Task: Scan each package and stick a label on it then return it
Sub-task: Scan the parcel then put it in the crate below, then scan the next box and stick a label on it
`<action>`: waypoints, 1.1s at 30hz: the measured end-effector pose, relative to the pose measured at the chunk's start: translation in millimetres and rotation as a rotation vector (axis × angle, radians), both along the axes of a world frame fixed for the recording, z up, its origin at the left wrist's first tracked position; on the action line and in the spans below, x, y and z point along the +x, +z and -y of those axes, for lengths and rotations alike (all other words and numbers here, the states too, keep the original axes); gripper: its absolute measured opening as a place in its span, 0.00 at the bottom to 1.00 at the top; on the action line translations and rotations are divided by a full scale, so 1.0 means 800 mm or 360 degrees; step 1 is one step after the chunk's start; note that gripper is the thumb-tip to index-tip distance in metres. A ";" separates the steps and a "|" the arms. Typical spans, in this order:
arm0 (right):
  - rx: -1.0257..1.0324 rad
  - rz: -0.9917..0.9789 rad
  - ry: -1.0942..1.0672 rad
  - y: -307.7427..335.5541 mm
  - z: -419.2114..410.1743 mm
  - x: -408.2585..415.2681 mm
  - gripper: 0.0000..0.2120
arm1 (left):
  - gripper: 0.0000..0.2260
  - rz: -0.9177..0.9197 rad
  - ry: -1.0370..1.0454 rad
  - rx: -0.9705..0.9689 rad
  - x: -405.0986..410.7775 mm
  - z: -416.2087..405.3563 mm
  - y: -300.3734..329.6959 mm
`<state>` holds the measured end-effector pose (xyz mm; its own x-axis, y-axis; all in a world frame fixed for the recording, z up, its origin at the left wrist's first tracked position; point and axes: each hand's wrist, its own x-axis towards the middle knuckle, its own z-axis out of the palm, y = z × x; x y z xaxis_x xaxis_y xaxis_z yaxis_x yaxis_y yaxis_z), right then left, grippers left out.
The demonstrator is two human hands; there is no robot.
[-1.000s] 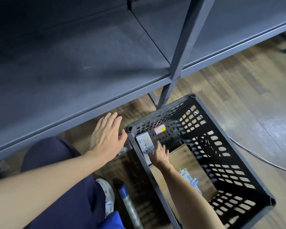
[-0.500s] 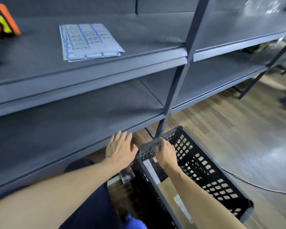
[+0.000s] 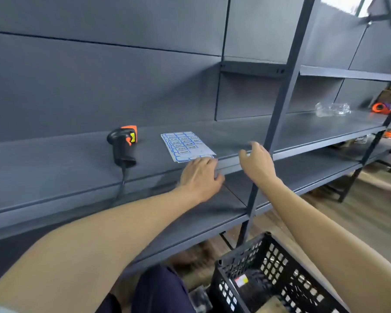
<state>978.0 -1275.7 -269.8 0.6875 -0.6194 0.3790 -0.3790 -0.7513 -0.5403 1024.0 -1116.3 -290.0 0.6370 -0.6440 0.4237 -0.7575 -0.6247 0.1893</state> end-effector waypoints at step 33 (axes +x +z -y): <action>-0.0396 -0.0284 0.1434 0.032 -0.433 0.173 0.18 | 0.17 -0.0043 0.1354 0.0025 0.077 -0.428 0.037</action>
<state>1116.4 -929.0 -243.9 0.9276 0.2561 0.2720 0.3374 -0.8869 -0.3156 1085.7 -773.9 -260.0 0.9166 0.0530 0.3962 -0.0242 -0.9820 0.1873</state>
